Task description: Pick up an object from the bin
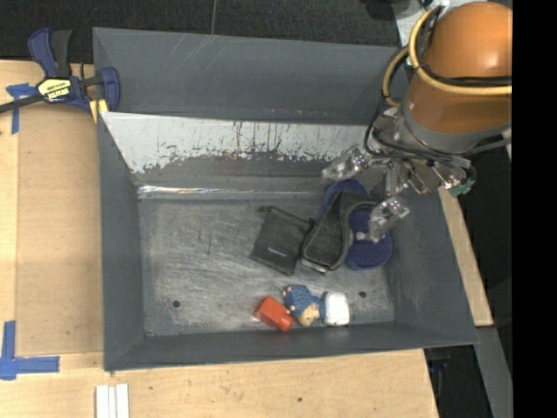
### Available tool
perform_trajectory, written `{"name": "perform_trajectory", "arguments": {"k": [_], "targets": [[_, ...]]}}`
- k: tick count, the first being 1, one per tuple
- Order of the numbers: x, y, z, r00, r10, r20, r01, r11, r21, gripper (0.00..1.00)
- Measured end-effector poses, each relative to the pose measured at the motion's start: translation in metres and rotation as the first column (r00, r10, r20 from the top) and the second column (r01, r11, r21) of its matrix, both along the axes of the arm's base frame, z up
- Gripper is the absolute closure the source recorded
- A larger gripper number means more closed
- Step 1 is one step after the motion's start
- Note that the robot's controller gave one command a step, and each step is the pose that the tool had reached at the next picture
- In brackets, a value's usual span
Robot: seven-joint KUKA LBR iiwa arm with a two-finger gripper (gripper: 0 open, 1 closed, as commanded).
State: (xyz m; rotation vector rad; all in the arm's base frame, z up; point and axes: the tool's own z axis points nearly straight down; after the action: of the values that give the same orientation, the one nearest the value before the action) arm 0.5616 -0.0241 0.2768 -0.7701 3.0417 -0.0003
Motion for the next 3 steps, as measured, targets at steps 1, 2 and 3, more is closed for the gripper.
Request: {"name": "perform_trajectory", "arguments": {"k": [1,2,3], "targets": [[0.015,-0.011,-0.181,0.990,0.142,0.005,-0.142,0.990,-0.003,0.00],[0.015,-0.010,-0.183,0.990,0.144,0.004,-0.144,0.990,-0.001,1.00],[0.014,0.000,-0.081,0.993,0.120,0.000,-0.120,0.993,-0.001,1.00]]}}
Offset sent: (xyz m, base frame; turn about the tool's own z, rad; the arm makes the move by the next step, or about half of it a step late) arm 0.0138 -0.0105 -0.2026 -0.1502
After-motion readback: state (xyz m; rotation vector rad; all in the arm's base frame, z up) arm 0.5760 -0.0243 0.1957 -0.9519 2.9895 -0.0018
